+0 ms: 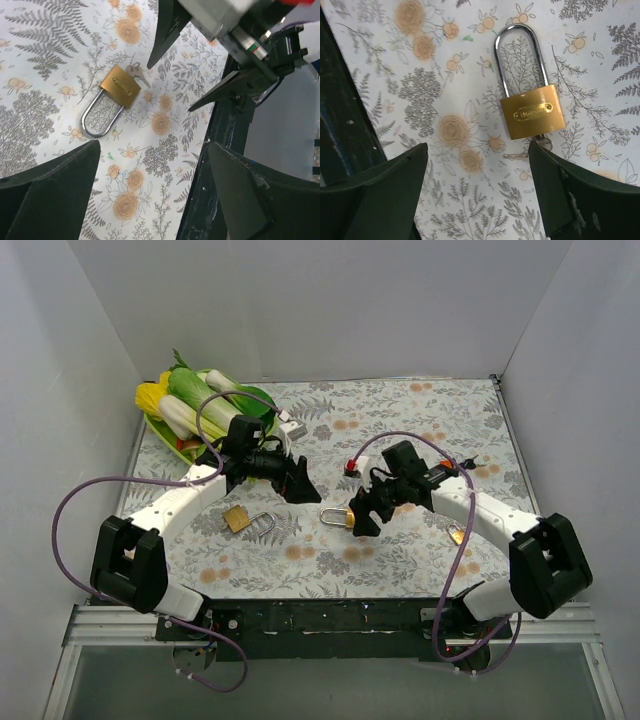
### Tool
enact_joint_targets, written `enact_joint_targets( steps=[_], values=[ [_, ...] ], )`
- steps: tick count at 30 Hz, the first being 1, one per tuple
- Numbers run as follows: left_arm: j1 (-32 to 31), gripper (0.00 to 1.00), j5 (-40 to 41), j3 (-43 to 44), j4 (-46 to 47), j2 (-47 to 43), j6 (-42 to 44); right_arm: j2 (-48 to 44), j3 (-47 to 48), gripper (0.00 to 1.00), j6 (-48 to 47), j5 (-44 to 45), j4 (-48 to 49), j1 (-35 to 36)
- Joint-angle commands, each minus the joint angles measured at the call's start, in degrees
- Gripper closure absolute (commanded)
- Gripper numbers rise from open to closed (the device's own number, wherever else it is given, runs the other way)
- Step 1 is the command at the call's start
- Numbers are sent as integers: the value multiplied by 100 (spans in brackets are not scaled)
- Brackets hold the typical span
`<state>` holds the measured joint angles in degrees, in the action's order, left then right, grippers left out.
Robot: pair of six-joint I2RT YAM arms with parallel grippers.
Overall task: Lock with the key
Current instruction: Move the lock to the center of the board.
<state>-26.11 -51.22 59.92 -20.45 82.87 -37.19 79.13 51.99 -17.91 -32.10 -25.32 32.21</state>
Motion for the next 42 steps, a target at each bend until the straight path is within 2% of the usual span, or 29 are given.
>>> enact_joint_targets(
  steps=[1, 10, 15, 18, 24, 25, 28, 31, 33, 34, 37, 38, 42],
  values=[
    [281, 8, -126, 20, -214, -192, 63, 479, 277, 11, -643, 959, 361, 172],
    [572, 5, -274, -24, -38, -8, -51, 1113, 444, 9, -1592, 1047, 791, 382],
    [624, 2, 58, -15, -12, 115, -175, 1438, 567, 9, -1750, 1109, 853, 576],
    [677, 2, 262, -7, -47, 107, 175, 1561, 541, 9, -1839, 1109, 862, 638],
    [949, 2, -63, -218, 129, -201, 686, 1579, 216, 21, -2058, 1109, 923, 752],
    [958, 2, -159, -209, 50, -210, 765, 1570, 154, 27, -2058, 1100, 941, 804],
    [958, 2, -256, -218, -82, -219, 1125, 1474, -73, 37, -2093, 1057, 967, 918],
    [958, 2, -380, -393, -117, -280, 1659, 1202, -267, 38, -2120, 907, 1012, 954],
    [958, 2, -433, -568, -126, -359, 2021, 991, -268, 35, -2068, 784, 959, 954],
    [950, 2, -424, -621, -144, -385, 2475, 903, -225, 26, -2006, 793, 924, 954],
    [836, 2, -284, -745, -144, -447, 3076, 499, -110, 11, -1551, 819, 757, 797],
    [740, 2, -153, -736, -126, -412, 3382, 315, 3, 9, -1453, 636, 548, 709],
    [3, 2, 496, -771, 127, -228, 3684, 41, 233, 9, -978, -76, -23, -37]
  ],
)
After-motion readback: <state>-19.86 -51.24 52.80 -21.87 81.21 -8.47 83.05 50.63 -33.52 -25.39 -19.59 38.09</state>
